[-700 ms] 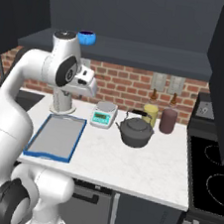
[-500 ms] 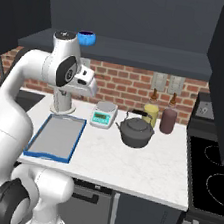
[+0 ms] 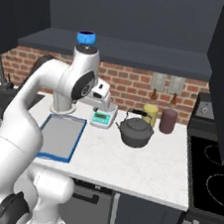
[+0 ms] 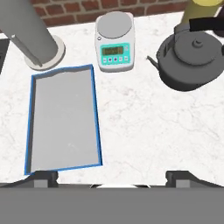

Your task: Pick the kettle from the counter and place it on the tray. Then pick the mug from the cabinet and place it on the tray. Then close the cabinet doors.

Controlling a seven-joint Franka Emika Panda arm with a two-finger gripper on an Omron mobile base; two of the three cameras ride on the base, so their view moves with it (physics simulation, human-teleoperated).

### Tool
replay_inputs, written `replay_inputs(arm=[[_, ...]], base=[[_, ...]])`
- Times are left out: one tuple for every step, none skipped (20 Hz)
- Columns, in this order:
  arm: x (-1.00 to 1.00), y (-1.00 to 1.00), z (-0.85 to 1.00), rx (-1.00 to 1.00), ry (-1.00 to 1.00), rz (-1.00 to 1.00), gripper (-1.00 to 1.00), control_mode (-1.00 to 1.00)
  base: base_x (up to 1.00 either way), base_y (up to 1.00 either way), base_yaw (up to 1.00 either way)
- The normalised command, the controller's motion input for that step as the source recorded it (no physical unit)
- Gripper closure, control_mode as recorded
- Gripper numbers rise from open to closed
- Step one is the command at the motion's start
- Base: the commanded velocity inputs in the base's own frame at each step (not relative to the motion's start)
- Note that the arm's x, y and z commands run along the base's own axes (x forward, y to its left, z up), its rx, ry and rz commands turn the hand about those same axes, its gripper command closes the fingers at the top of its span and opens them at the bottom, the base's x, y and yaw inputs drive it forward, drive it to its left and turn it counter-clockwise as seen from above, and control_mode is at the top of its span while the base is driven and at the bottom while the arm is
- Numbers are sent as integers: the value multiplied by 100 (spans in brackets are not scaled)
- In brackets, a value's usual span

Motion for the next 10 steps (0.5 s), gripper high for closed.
replay_inputs(arm=[[-2, -75, -26, 9, 0, 0, -100, -100], [-1, -74, -27, 7, 0, 0, -100, -100], [0, -73, -28, 4, 0, 0, -100, -100], [0, -72, -28, 4, 0, 0, -100, -100], [0, -69, -28, 3, 0, 0, -100, -100], [0, -64, -27, 3, 0, 0, -100, -100], [0, -56, -25, 3, 0, 0, -100, -100], [1, -47, -23, 3, 0, -11, -100, -100], [10, -38, -21, 3, 0, -24, -100, -100], [15, -31, -19, 3, 0, -35, -100, -100]], base=[[0, 0, 0], [0, 0, 0], [0, 0, 0], [0, 0, 0], [0, 0, 0], [0, 0, 0], [0, 0, 0], [0, 0, 0], [0, 0, 0], [0, 0, 0]])
